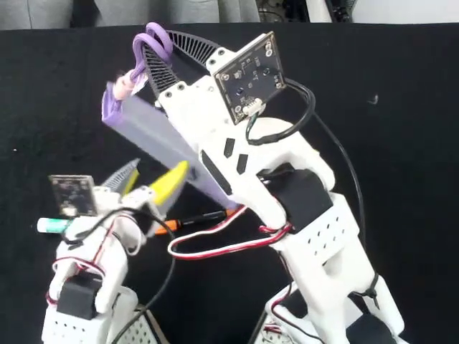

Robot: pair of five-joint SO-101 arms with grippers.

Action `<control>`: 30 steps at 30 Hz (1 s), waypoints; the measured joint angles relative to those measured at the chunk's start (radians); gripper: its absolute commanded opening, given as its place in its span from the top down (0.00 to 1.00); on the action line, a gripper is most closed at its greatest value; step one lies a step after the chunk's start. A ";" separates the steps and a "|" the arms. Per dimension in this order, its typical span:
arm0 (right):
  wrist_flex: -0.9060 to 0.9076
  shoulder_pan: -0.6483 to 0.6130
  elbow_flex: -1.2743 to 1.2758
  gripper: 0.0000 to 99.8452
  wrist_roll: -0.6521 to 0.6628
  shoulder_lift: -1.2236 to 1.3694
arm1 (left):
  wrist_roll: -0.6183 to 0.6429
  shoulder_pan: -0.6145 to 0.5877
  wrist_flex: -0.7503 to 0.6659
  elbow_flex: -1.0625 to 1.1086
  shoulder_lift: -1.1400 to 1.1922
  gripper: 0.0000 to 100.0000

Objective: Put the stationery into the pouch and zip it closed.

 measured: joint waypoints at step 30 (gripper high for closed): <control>0.075 0.000 0.002 0.99 0.003 -0.087 | 0.103 -0.150 -0.489 0.189 -0.002 0.89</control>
